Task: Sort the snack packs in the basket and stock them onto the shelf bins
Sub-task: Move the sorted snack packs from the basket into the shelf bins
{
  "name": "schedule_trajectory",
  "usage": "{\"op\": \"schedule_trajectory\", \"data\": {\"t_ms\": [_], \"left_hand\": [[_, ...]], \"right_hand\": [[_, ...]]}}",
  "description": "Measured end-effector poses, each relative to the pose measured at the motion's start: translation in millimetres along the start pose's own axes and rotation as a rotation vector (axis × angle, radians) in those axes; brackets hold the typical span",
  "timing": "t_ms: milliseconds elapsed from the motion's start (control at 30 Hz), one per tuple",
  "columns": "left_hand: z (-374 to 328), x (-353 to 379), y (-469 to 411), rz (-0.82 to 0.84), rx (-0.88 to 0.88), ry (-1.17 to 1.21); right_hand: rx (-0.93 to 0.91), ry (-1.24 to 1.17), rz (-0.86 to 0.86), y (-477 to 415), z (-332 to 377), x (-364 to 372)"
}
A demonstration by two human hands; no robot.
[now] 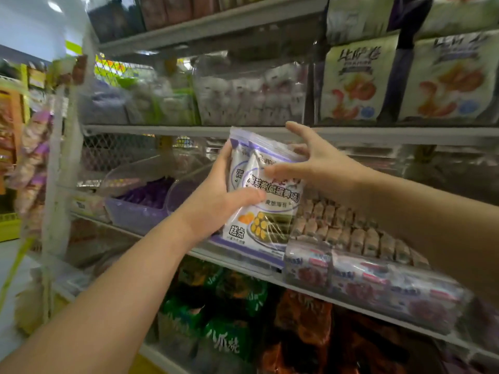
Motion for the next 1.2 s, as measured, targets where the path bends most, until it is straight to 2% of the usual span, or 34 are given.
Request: {"op": "schedule_trajectory", "data": {"t_ms": [100, 167, 267, 367, 433, 533, 633, 833, 933, 1067, 1200], "left_hand": [[6, -10, -24, 0.01, 0.055, -0.063], [15, -16, -34, 0.015, 0.082, -0.108], [25, -21, -44, 0.009, 0.193, -0.304], [33, -25, -49, -0.022, 0.337, -0.53], [45, -32, -52, -0.004, 0.366, -0.615], [67, -43, -52, 0.055, 0.274, -0.717], [81, -51, -48, 0.121, 0.164, -0.718], [92, -82, -47, 0.271, -0.063, -1.023], [96, -100, -39, 0.24, -0.102, -1.07], [103, -127, -28, 0.105, -0.151, -1.069], [108, -141, -17, 0.039, -0.169, -1.034]], "right_hand": [[0.128, -0.22, 0.189, -24, -1, -4], [0.131, -0.234, 0.235, -34, -4, -4], [0.049, -0.167, 0.143, -46, -8, -7], [-0.134, 0.051, 0.017, -47, -6, -6], [-0.225, 0.166, -0.027, -46, -8, -2], [-0.233, 0.287, -0.064, -49, -20, 10], [-0.145, 0.41, -0.017, -58, -30, 26], [-0.009, 0.646, 0.093, -84, -25, 59], [0.031, 0.593, 0.116, -94, -26, 83], [0.096, 0.431, 0.104, -105, -32, 117], [0.314, 0.341, 0.197, -112, -38, 135]]}}
Point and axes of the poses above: each hand's wrist, its own y-axis away from the middle knuckle, its own x-axis out of the palm, z = x × y, the point moved 2 cm from there along -y, towards the middle knuckle, and after that the axes turned 8 degrees about x, right-handed, at the moved point
